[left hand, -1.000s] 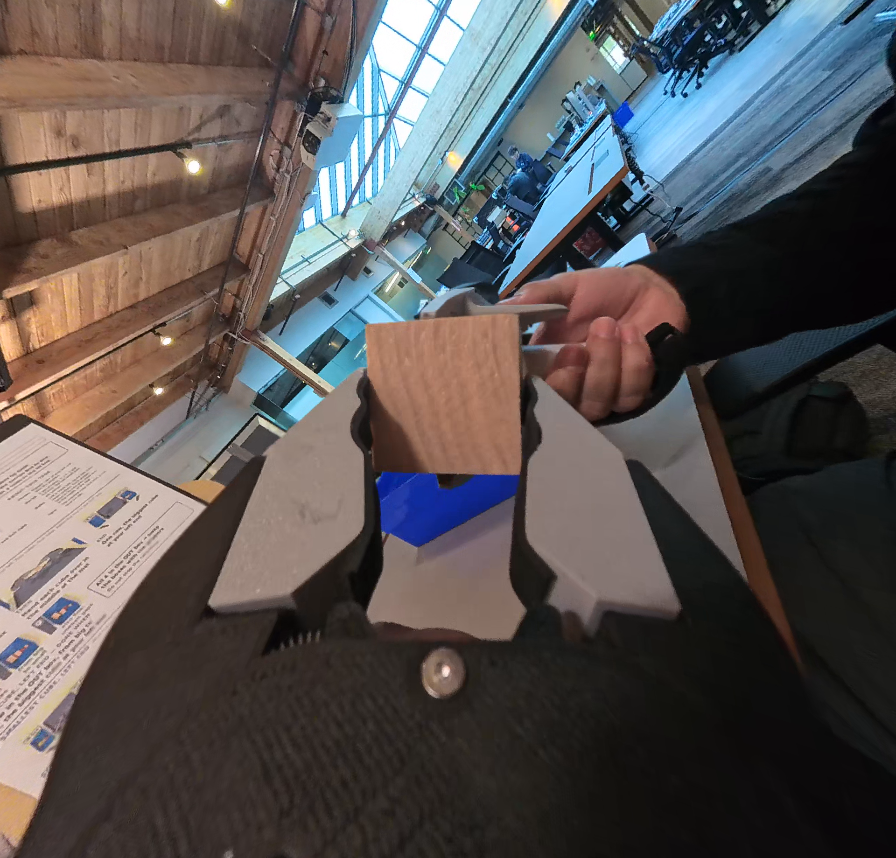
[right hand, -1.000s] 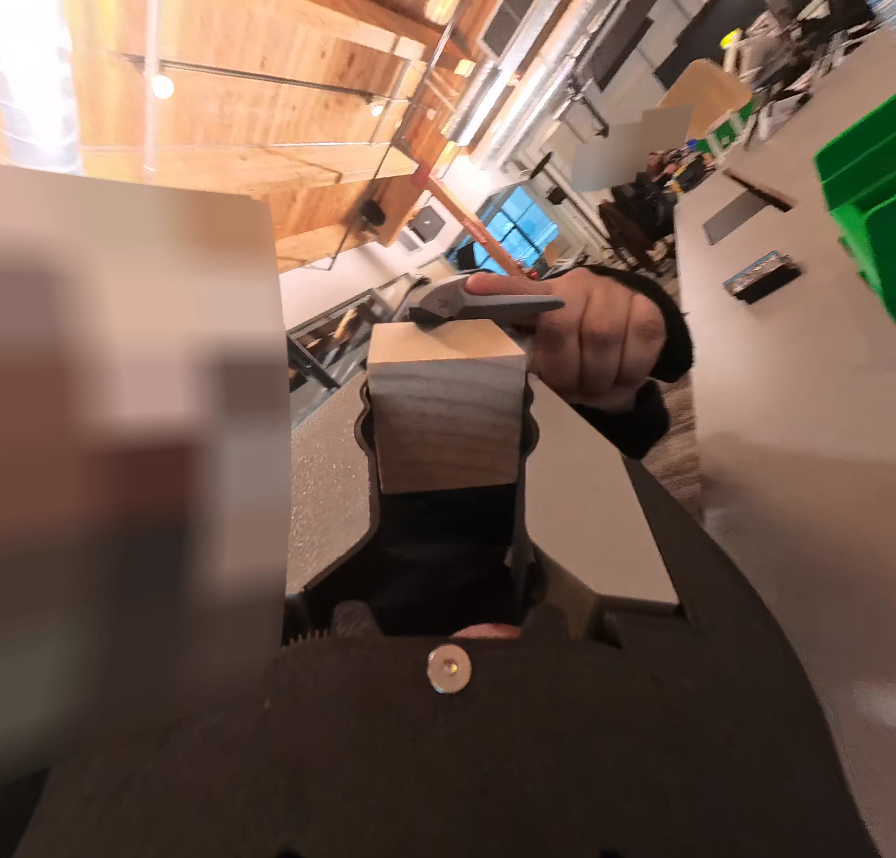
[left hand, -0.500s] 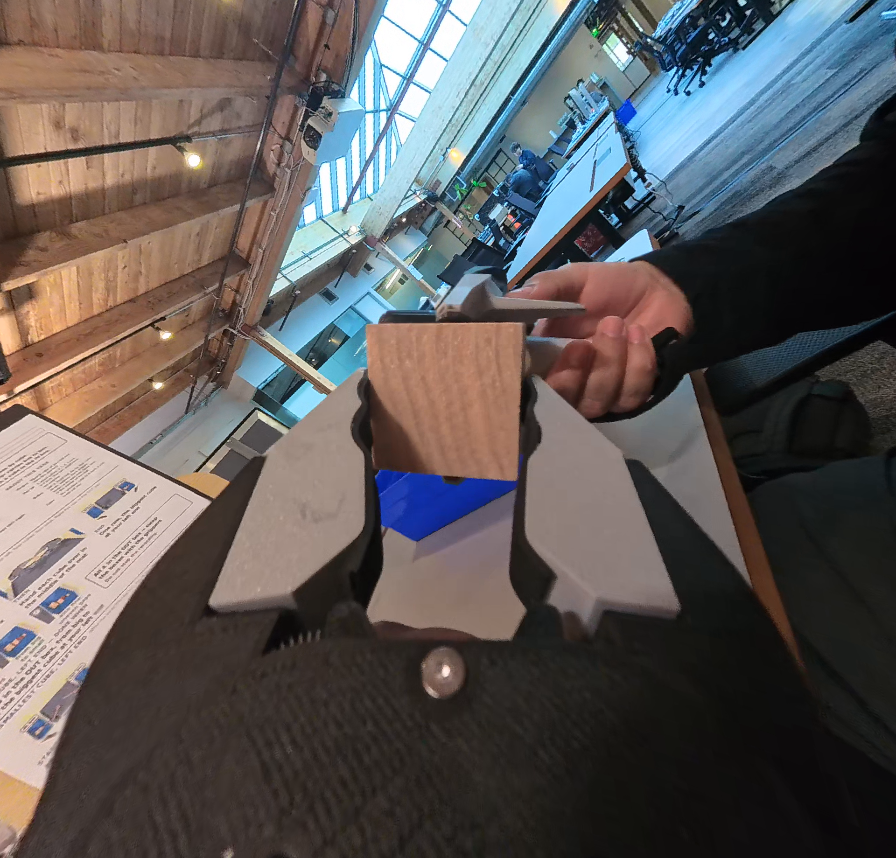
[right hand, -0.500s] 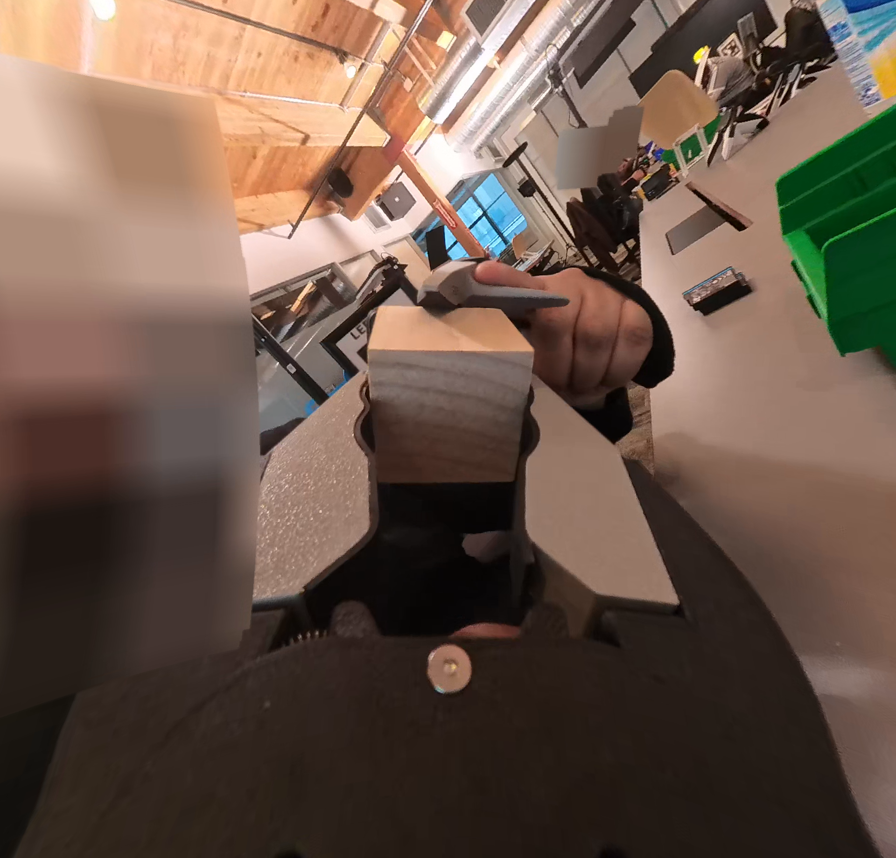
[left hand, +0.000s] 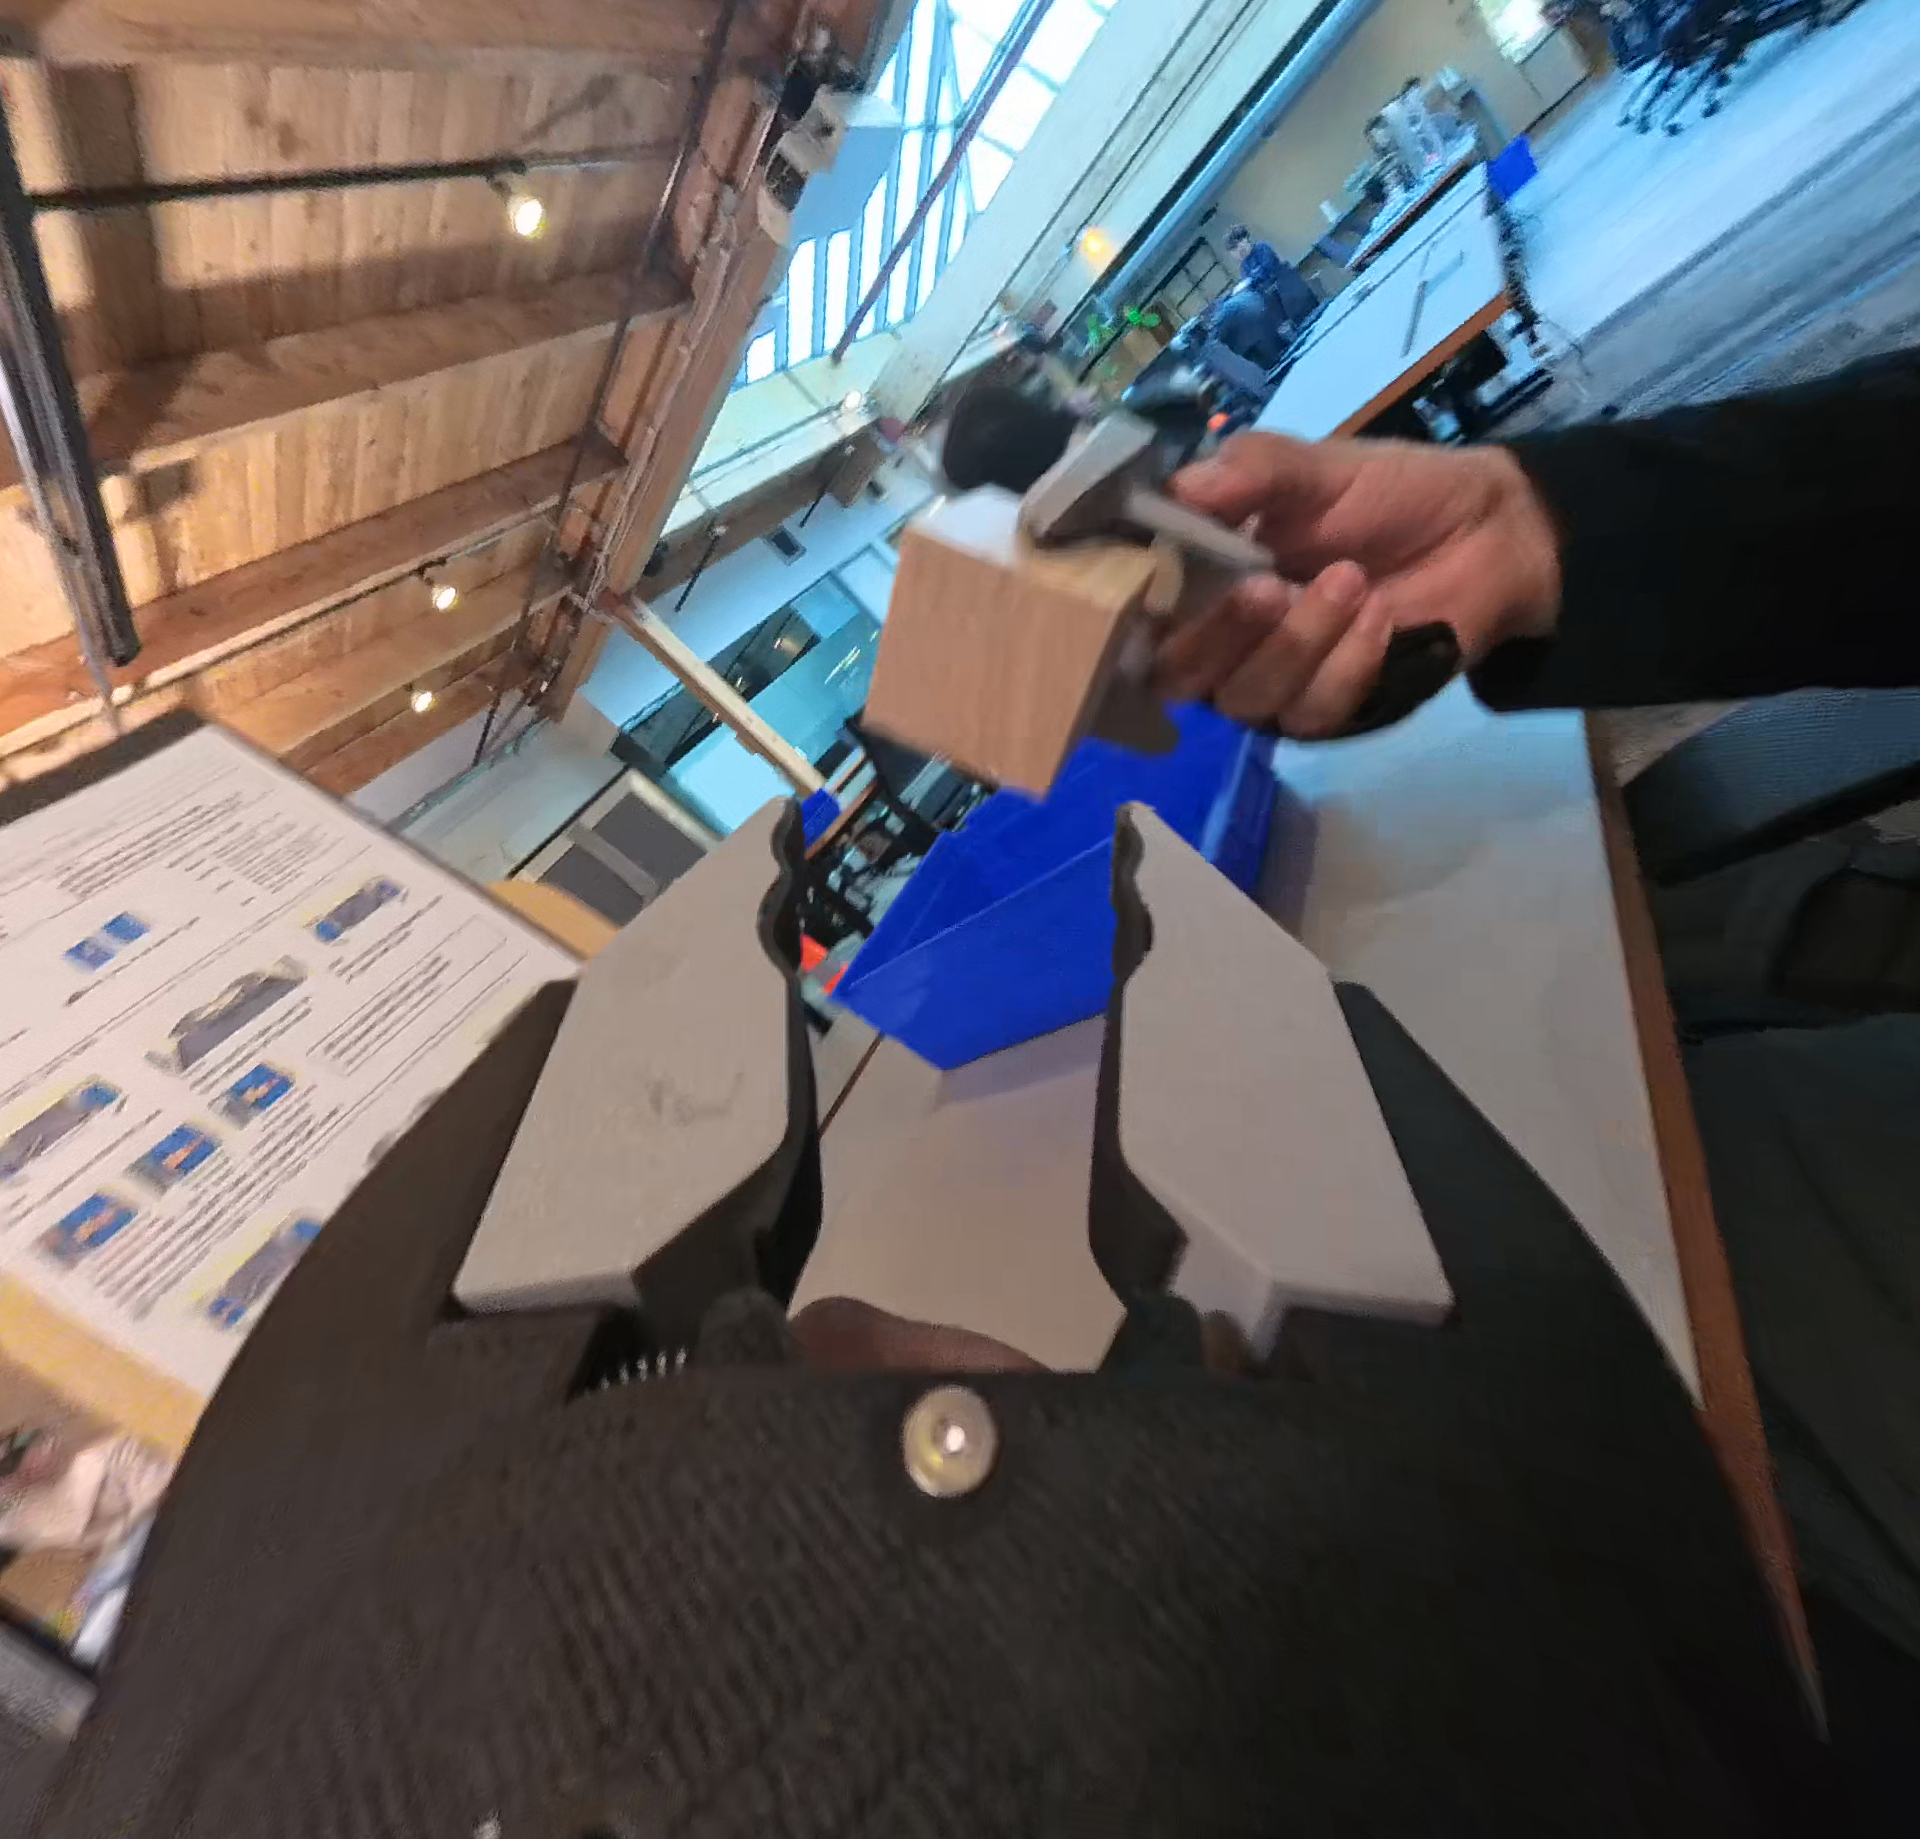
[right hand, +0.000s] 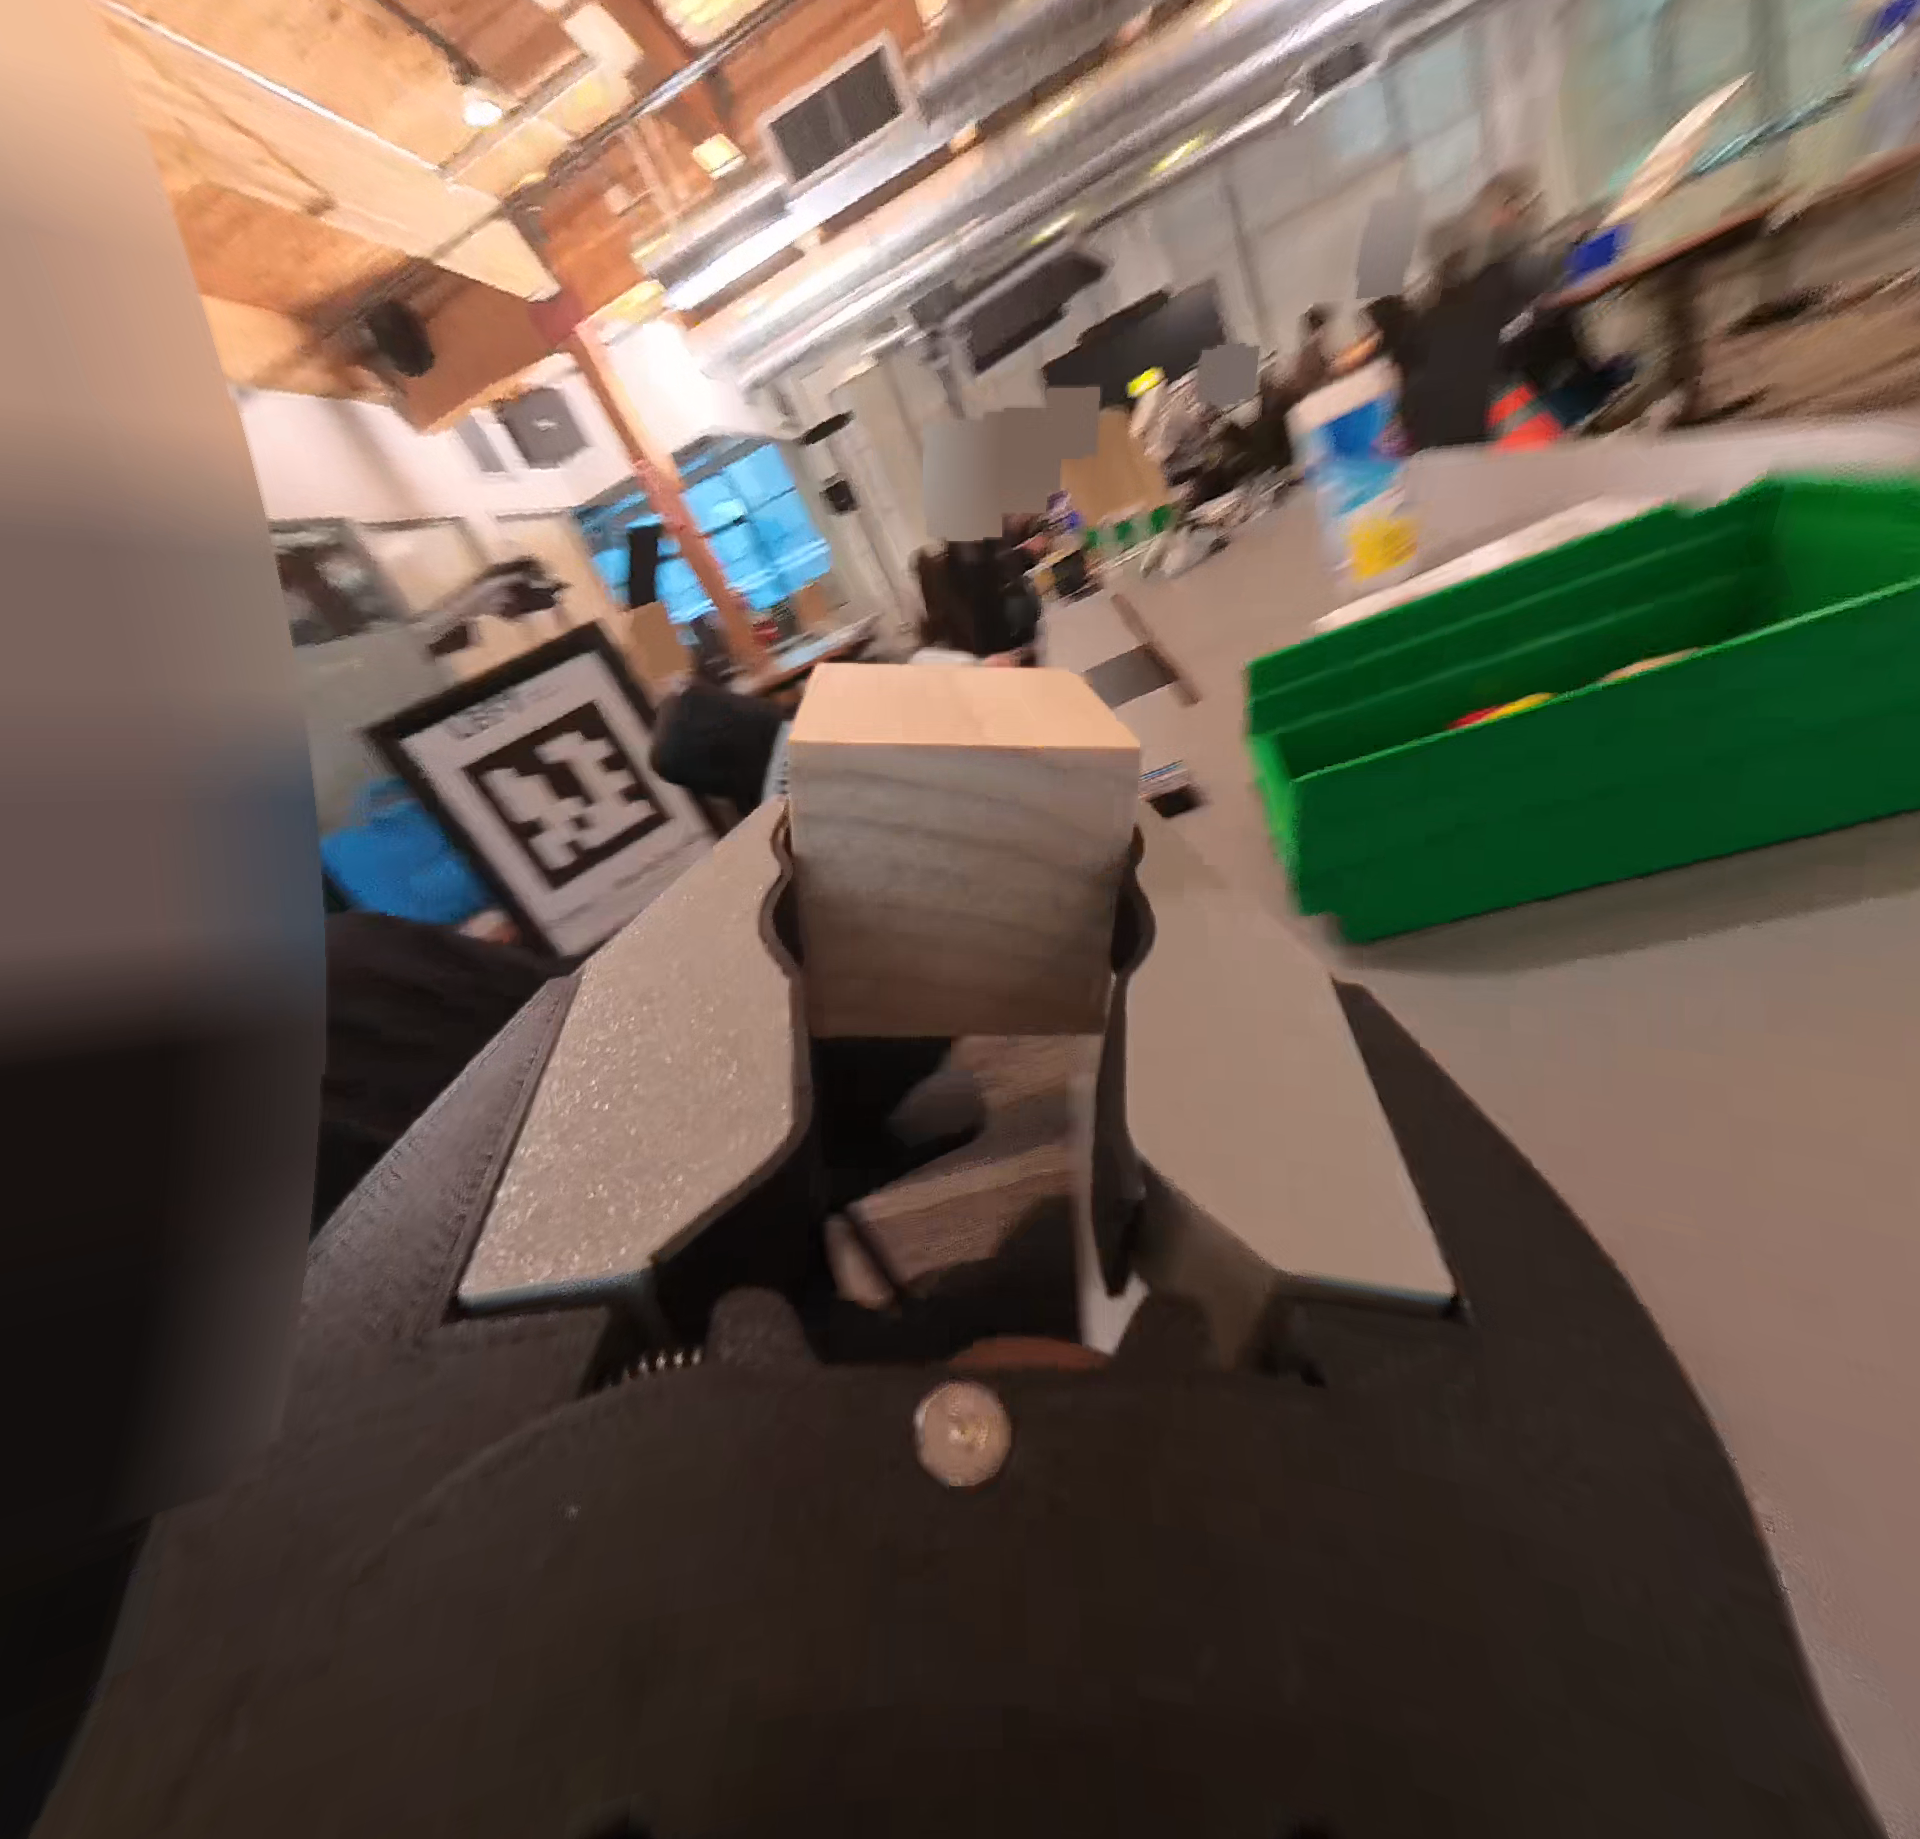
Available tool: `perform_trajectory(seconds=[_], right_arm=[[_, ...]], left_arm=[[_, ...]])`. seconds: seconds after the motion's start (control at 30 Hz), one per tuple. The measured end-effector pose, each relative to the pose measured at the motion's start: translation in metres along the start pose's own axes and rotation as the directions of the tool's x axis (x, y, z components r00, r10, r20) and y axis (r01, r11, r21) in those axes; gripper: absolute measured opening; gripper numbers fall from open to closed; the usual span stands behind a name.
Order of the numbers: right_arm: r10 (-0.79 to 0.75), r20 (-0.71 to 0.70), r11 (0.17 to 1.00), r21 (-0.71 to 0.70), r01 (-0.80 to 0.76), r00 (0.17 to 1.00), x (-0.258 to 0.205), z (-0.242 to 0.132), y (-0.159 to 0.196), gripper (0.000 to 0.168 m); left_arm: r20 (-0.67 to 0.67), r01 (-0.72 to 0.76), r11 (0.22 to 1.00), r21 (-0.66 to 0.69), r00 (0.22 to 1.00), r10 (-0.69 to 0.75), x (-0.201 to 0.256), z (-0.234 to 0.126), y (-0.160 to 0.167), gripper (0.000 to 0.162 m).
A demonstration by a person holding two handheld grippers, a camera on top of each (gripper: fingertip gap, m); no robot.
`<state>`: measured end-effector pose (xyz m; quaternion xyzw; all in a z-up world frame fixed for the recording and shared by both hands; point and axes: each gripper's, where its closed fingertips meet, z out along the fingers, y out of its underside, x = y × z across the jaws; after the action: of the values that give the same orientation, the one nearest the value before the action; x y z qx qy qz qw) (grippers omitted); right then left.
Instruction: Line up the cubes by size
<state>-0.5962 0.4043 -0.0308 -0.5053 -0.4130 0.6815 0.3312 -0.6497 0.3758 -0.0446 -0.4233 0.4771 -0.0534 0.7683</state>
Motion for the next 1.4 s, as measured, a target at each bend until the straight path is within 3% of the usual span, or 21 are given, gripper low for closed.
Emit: perform_trajectory(seconds=[0.07, 0.1, 0.17, 0.23, 0.3, 0.4, 0.53, 0.63, 0.77, 0.9, 0.93, 1.1, 1.2, 1.27, 1.33, 1.4], right_arm=[[-0.174, -0.171, 0.985, -0.005, 0.175, 0.97, 0.017, -0.039, -0.029, 0.057], [-0.283, -0.288, 0.959, -0.07, 0.274, 0.915, 0.032, -0.061, -0.041, 0.057], [-0.475, -0.493, 0.88, -0.285, 0.381, 0.729, 0.076, -0.111, -0.06, 0.057], [-0.588, -0.54, 0.803, -0.48, 0.353, 0.602, 0.115, -0.152, -0.068, 0.057], [-0.648, -0.504, 0.727, -0.632, 0.267, 0.571, 0.151, -0.179, -0.061, 0.058], [-0.698, -0.412, 0.583, -0.802, 0.131, 0.586, 0.196, -0.198, -0.033, 0.057], [-0.698, -0.258, 0.386, -0.921, 0.048, 0.668, 0.232, -0.194, 0.005, 0.058], [-0.65, -0.16, 0.264, -0.964, 0.023, 0.743, 0.243, -0.185, 0.027, 0.059], [-0.578, -0.075, 0.125, -0.992, -0.003, 0.812, 0.252, -0.184, 0.048, 0.058], [-0.561, 0.007, -0.005, -1.0, 0.006, 0.828, 0.263, -0.186, 0.063, 0.058], [-0.551, 0.016, -0.02, -1.0, 0.006, 0.834, 0.264, -0.185, 0.066, 0.058], [-0.541, 0.009, -0.04, -0.999, -0.015, 0.841, 0.272, -0.183, 0.071, 0.058], [-0.554, -0.041, -0.009, -0.998, -0.056, 0.831, 0.273, -0.185, 0.068, 0.059], [-0.568, -0.067, 0.031, -0.998, -0.06, 0.82, 0.27, -0.185, 0.062, 0.057], [-0.568, -0.102, 0.112, -0.993, -0.046, 0.817, 0.262, -0.18, 0.052, 0.055], [-0.538, -0.153, 0.211, -0.977, -0.043, 0.829, 0.248, -0.175, 0.042, 0.059]], left_arm=[[0.094, 0.037, 0.995, -0.093, 0.995, -0.029, -0.03, -0.014, 0.016, 0.039], [0.156, 0.081, 0.982, -0.172, 0.986, -0.054, -0.047, -0.022, 0.031, 0.028], [0.289, 0.22, 0.914, -0.342, 0.95, -0.121, -0.077, -0.041, 0.068, 0.016], [0.393, 0.372, 0.82, -0.435, 0.898, -0.199, -0.094, -0.062, 0.101, 0.013], [0.441, 0.475, 0.762, -0.44, 0.854, -0.278, -0.1, -0.073, 0.117, 0.017], [0.46, 0.547, 0.695, -0.467, 0.821, -0.337, -0.097, -0.08, 0.135, 0.02], [0.428, 0.491, 0.588, -0.643, 0.867, -0.256, -0.082, -0.095, 0.167, 0.026], [0.354, 0.467, 0.526, -0.711, 0.884, -0.306, -0.06, -0.102, 0.179, 0.04], [0.341, 0.488, 0.454, -0.746, 0.865, -0.369, -0.044, -0.109, 0.197, 0.044], [0.293, 0.486, 0.399, -0.777, 0.841, -0.454, -0.015, -0.096, 0.216, 0.046], [0.289, 0.48, 0.398, -0.781, 0.844, -0.451, -0.012, -0.091, 0.22, 0.057], [0.337, 0.52, 0.421, -0.744, 0.835, -0.435, -0.012, -0.062, 0.223, 0.053], [0.392, 0.524, 0.451, -0.722, 0.848, -0.358, -0.021, -0.051, 0.229, 0.043], [0.413, 0.485, 0.46, -0.744, 0.874, -0.254, -0.032, -0.054, 0.238, 0.037], [0.437, 0.484, 0.451, -0.749, 0.874, -0.212, -0.037, -0.056, 0.245, 0.049], [0.447, 0.492, 0.463, -0.737, 0.869, -0.212, -0.039, -0.053, 0.245, 0.049]])
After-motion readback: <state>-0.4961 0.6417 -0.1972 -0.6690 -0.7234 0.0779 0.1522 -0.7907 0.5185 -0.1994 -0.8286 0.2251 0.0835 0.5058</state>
